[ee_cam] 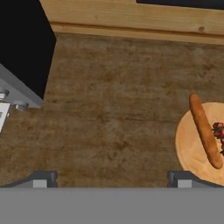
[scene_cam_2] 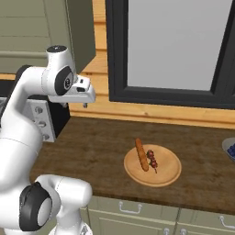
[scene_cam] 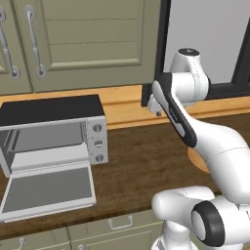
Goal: Pick up the kebab skewer and baguette bread, and place them inside the toaster oven. Close the toaster oven door and start by setting the timer.
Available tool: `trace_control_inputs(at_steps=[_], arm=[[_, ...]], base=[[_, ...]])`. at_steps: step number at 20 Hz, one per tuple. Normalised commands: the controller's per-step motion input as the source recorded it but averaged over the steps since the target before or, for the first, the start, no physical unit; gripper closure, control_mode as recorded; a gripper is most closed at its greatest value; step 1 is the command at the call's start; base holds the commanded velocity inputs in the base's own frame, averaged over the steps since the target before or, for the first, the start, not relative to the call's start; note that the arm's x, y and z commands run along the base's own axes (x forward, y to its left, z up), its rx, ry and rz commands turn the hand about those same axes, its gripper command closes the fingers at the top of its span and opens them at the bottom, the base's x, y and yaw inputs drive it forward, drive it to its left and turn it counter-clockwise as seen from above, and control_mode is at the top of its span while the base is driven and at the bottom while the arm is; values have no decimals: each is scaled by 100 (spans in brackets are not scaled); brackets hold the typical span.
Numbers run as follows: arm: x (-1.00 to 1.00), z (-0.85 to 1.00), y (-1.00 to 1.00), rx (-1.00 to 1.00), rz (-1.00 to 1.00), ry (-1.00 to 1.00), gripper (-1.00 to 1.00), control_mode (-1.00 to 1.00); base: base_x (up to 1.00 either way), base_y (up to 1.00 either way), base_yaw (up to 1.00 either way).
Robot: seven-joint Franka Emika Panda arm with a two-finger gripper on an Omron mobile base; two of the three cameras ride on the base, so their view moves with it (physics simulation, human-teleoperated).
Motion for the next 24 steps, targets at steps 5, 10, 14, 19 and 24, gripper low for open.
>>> trace_control_inputs(at_steps=[5, 10, 14, 19, 24], arm=[[-46, -12, 49, -1, 0, -1, -100, -100], [-43, -21, 100, -5, 0, -8, -100, -100], [14, -41, 48, 1, 4, -22, -100, -100], [35, -28, 9, 8, 12, -28, -100, -100], [-74, -21, 58, 15, 11, -6, -100, -100]], base=[[-1, 0, 0], [0, 0, 0], [0, 0, 0], [0, 0, 0], [0, 0, 0]])
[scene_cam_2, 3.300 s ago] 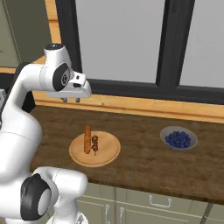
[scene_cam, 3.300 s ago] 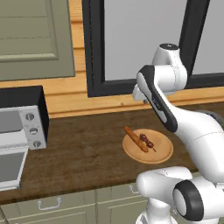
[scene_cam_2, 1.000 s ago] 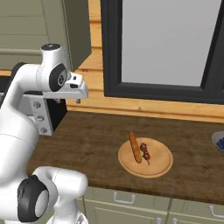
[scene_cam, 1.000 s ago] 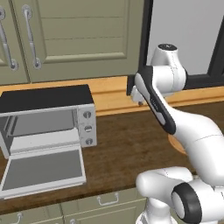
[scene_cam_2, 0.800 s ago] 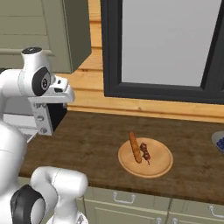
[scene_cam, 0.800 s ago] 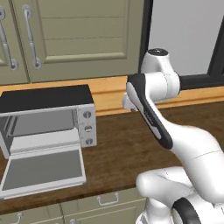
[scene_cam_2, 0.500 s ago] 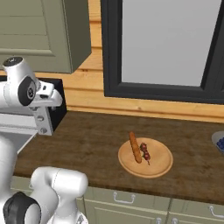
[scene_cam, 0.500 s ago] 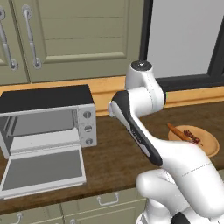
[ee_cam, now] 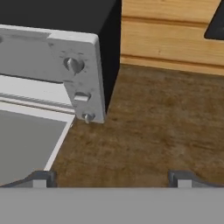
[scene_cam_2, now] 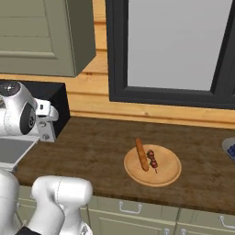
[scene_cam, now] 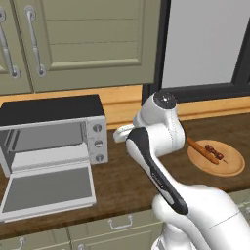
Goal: Pick up the kebab skewer and baguette bread, and place them inside the toaster oven. Close the toaster oven door and start by setting the timer.
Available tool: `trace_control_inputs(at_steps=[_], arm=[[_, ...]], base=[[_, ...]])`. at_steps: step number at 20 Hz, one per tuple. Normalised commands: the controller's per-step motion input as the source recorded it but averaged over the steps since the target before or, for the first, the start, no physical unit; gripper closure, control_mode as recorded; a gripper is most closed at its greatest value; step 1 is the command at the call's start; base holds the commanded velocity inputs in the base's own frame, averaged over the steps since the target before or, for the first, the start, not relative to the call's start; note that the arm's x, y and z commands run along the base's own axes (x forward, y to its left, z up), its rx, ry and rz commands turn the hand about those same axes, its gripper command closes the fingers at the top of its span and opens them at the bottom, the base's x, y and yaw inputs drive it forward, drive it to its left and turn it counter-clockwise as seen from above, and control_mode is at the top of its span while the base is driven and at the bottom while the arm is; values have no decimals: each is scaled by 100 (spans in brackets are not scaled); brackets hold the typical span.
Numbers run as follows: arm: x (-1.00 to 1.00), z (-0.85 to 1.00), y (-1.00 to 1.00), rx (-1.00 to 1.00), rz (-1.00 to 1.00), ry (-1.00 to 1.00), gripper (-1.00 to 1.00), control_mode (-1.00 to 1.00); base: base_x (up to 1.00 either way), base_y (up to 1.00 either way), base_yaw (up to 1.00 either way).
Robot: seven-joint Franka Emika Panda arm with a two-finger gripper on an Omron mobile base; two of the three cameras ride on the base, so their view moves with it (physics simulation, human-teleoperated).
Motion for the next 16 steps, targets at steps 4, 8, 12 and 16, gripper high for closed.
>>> trace_control_inputs(at_steps=[4, 8, 12, 16], arm=[[-73, -14, 90, 12, 0, -14, -100, -100], [-15, -27, 100, 12, -10, -25, -100, -100], [19, 0, 93, 1, -13, -24, -100, -100], [4, 0, 70, 16, -4, -15, -100, -100]], base=[[0, 0, 0], [0, 0, 0], [0, 0, 0], [0, 0, 0]])
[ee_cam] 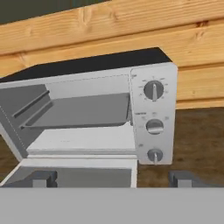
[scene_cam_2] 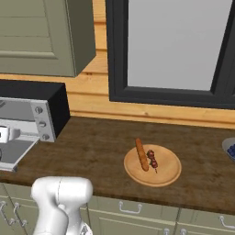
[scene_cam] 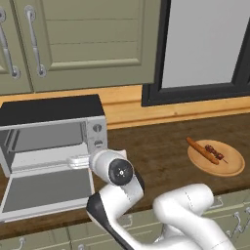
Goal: Pick up the kebab skewer and baguette bread, and place them inside the toaster oven. Close the toaster oven door and start by setting the timer.
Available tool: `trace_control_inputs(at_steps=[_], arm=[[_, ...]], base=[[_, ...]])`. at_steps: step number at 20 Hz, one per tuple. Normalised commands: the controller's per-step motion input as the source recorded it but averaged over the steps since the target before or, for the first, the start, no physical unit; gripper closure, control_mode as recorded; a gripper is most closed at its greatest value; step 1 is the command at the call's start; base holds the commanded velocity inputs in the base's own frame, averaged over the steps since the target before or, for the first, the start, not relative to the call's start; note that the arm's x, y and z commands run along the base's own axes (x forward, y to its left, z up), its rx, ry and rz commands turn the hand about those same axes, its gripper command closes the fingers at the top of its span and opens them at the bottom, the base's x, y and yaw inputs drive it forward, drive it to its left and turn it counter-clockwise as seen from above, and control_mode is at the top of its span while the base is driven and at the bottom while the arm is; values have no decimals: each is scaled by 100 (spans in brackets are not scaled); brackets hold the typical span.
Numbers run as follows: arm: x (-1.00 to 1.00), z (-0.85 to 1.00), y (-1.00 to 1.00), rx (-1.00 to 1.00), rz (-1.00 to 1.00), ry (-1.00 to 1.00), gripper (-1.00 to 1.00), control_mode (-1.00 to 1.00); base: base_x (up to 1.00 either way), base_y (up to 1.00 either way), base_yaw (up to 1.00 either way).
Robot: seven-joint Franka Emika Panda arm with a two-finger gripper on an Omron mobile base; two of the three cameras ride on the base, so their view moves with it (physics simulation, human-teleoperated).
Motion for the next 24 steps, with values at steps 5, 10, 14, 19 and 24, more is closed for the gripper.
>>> trace_control_inputs(at_steps=[5, 10, 14, 19, 24], arm=[[35, 0, 66, 13, -3, -12, -100, -100], [36, 30, 23, 3, -9, 11, -100, -100], [31, 28, 26, -7, -14, 27, -100, -100], [13, 0, 37, -16, -8, 8, -100, -100], [12, -9, 36, -19, 0, -1, -100, -100]], base=[[0, 0, 0], [0, 0, 0], [0, 0, 0], [0, 0, 0], [0, 0, 0]])
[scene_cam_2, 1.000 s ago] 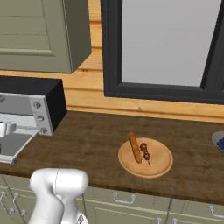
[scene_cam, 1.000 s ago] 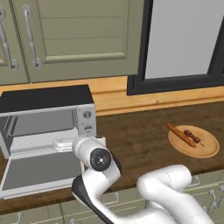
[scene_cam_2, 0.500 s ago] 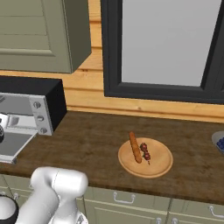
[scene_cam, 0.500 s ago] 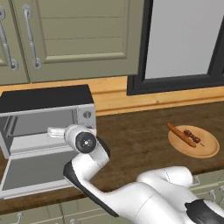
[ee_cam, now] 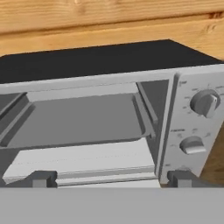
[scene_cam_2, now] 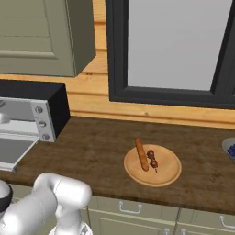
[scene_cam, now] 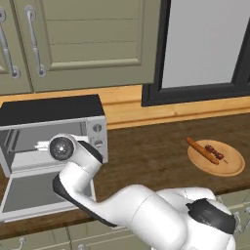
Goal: Pick up the kebab skewer and baguette bread, and place them inside the toaster oven. Close the toaster oven door and start by setting the timer.
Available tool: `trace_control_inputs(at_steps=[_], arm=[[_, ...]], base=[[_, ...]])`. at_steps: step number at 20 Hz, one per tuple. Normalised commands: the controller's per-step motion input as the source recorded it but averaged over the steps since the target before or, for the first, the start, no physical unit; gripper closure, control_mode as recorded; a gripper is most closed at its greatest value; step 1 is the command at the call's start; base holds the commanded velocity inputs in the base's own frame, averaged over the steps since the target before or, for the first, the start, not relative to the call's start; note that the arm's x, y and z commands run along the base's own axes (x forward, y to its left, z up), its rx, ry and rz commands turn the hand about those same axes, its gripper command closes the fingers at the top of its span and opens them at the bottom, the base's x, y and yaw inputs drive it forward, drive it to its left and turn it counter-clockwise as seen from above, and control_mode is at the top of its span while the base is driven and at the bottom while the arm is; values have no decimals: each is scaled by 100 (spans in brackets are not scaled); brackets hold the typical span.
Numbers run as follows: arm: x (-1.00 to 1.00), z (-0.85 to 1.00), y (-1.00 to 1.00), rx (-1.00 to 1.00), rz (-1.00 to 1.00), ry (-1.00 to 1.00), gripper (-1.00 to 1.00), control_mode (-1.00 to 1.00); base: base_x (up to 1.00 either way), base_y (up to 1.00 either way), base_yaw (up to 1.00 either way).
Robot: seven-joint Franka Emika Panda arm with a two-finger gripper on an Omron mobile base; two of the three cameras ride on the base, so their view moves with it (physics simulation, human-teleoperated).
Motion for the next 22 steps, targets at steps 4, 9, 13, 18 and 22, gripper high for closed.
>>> trace_control_inputs(at_steps=[4, 9, 13, 18, 22], arm=[[21, 0, 0, -6, 1, -2, -100, -100], [6, -24, 46, -6, 9, -2, -100, -100], [19, -37, 39, -4, 5, -7, -100, -100], [29, -4, -19, 0, 0, -10, -100, -100], [26, -6, -32, 5, 0, 0, -100, -100]], base=[[0, 0, 0], [0, 0, 0], [0, 0, 0], [0, 0, 0], [0, 0, 0]])
